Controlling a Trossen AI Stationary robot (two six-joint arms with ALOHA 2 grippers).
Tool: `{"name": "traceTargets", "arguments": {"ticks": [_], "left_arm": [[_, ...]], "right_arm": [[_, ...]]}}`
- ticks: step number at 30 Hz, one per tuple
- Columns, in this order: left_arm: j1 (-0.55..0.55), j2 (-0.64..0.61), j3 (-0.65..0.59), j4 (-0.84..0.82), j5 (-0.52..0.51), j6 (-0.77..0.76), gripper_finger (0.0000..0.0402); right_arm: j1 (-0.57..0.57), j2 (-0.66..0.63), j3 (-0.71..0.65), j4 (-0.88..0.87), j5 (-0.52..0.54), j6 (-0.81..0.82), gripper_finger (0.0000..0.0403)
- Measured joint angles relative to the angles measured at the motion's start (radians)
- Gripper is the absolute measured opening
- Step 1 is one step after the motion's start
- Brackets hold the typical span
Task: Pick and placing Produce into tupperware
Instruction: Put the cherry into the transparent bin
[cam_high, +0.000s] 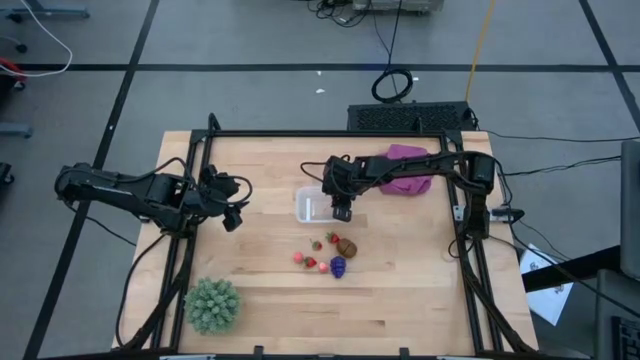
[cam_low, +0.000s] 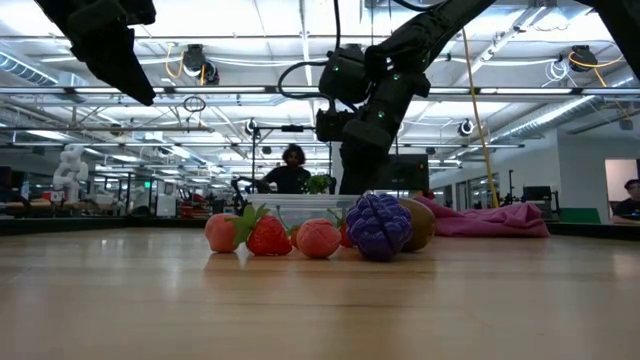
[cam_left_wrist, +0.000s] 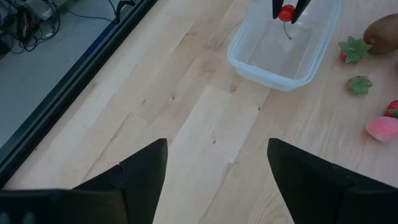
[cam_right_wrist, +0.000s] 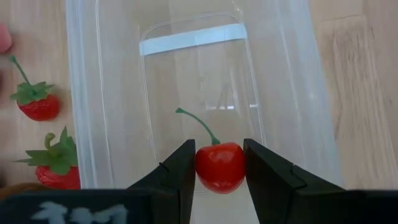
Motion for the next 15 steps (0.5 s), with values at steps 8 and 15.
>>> {"name": "traceTargets", "arguments": {"ticks": [8, 15], "left_arm": [[0.0, 0.0, 0.0, 0.0, 0.0, 0.0, 0.028], [0.0, 0.0, 0.0, 0.0, 0.0, 0.0, 0.028]], "right_arm": [[0.001, 0.0, -0.012, 0.006, 0.0, 0.004, 0.0112], [0.004, 0.0, -0.053, 0.031, 0.0, 0.016, 0.0112]]}}
